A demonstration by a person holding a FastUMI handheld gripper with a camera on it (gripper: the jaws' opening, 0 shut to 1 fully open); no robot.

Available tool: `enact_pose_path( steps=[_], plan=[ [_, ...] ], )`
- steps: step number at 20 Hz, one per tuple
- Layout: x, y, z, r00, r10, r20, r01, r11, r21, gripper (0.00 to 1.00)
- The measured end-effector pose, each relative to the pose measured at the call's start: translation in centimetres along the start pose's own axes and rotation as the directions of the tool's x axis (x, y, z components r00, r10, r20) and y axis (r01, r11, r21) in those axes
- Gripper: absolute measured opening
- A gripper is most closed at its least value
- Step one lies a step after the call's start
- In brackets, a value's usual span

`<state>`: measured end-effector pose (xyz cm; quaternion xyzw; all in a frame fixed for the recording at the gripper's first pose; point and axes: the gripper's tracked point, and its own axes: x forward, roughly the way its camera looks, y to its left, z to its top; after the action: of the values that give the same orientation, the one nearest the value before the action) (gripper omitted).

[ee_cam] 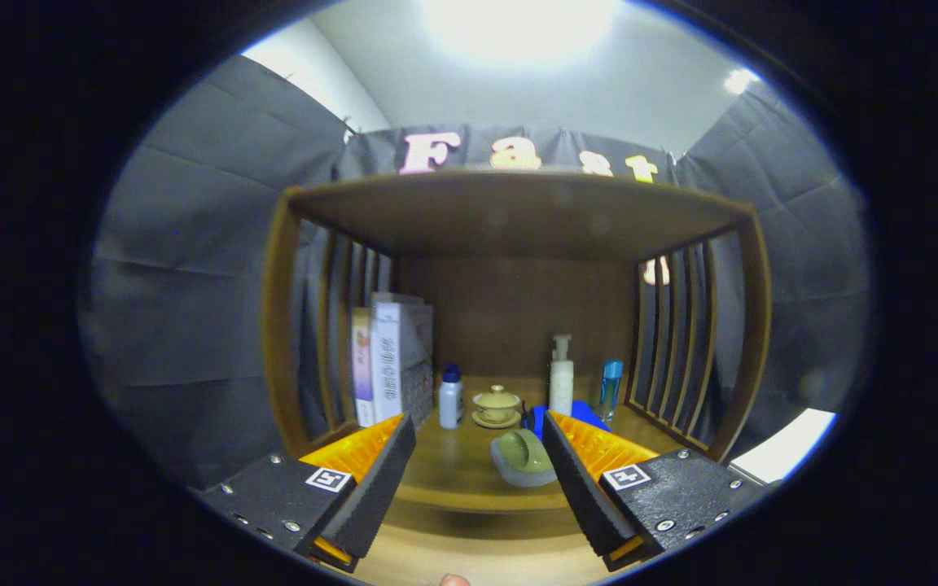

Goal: Pull open the drawer, take out the items inside it, and place them on the countertop above the cabinet.

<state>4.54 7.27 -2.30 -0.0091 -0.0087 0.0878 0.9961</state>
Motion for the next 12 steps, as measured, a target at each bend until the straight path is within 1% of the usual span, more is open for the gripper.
enact_pose_path(
  steps=[3, 6, 8, 9, 10, 12],
  plan=[
    [-6.1, 2.3, -0.5, 0.998, 0.050, 0.038, -0.050, 0.999, -0.008, 0.96],
    [-10.5, 4.2, -2.9, 0.995, 0.091, 0.043, -0.090, 0.996, -0.005, 0.96],
    [-12.8, 4.0, -6.3, 0.996, 0.090, -0.022, -0.091, 0.992, -0.085, 0.96],
    [-13.5, 3.5, -7.9, 0.996, 0.070, -0.057, -0.077, 0.990, -0.122, 0.95],
    [-14.4, 3.5, -9.5, 0.995, 0.064, -0.081, -0.074, 0.989, -0.131, 0.95],
    [-15.5, 4.2, -12.3, 0.990, 0.070, -0.125, -0.081, 0.993, -0.085, 0.95]
  ],
)
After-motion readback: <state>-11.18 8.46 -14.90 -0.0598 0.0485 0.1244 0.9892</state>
